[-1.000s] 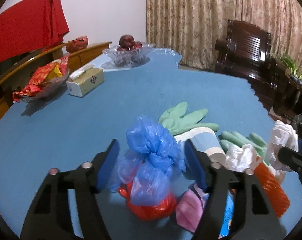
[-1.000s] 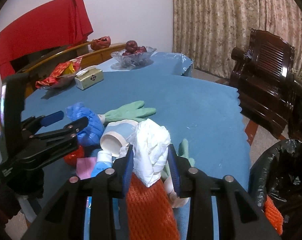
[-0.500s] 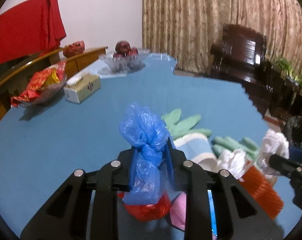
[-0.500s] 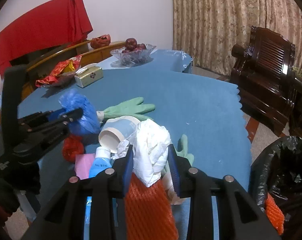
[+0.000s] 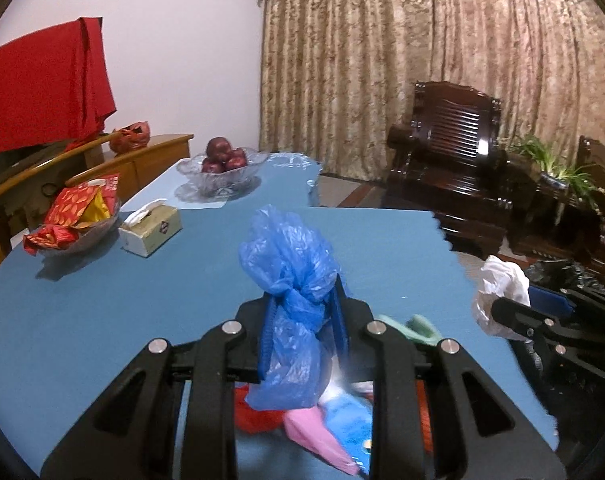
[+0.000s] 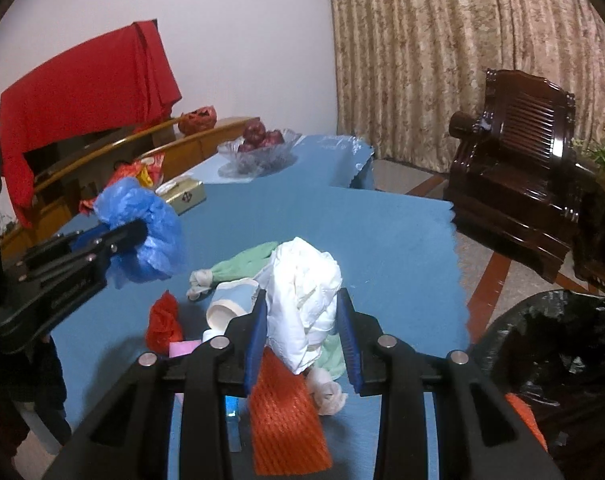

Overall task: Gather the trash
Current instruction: 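Carry the blue bag and tissue over the bin and release both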

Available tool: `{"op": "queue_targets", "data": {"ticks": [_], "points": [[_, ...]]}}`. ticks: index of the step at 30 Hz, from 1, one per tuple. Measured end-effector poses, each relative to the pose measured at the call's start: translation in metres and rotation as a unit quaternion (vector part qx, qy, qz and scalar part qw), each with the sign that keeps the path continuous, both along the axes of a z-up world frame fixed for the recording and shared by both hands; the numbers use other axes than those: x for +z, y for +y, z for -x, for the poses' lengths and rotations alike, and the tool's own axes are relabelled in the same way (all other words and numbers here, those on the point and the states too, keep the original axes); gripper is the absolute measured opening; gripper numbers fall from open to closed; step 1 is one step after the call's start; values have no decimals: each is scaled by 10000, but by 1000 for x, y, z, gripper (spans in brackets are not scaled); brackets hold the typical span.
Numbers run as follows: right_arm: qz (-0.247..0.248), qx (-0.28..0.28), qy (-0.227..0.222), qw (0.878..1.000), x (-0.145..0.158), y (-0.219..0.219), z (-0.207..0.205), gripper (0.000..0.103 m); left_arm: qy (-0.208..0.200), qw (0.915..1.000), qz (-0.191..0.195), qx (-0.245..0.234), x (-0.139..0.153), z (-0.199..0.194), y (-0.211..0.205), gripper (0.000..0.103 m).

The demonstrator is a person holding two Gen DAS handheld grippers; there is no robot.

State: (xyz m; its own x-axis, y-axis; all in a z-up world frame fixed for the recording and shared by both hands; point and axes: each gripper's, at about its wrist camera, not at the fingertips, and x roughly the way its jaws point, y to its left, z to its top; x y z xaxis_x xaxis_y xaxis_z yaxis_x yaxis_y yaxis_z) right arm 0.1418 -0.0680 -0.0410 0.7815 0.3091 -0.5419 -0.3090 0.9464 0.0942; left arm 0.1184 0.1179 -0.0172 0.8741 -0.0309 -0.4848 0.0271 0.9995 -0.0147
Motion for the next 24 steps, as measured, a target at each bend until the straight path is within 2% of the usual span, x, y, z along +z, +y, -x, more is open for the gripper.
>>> {"op": "queue_targets", "data": {"ticks": [14,24], "points": [[50,-897,-443,9950,42,-84,24,33,-120,9953,190,-940,19,4,-83,24],[288,-1996,-426,9785,50,-191,42,34,-33,9783,383,-2036,15,-9,-189,24]]}}
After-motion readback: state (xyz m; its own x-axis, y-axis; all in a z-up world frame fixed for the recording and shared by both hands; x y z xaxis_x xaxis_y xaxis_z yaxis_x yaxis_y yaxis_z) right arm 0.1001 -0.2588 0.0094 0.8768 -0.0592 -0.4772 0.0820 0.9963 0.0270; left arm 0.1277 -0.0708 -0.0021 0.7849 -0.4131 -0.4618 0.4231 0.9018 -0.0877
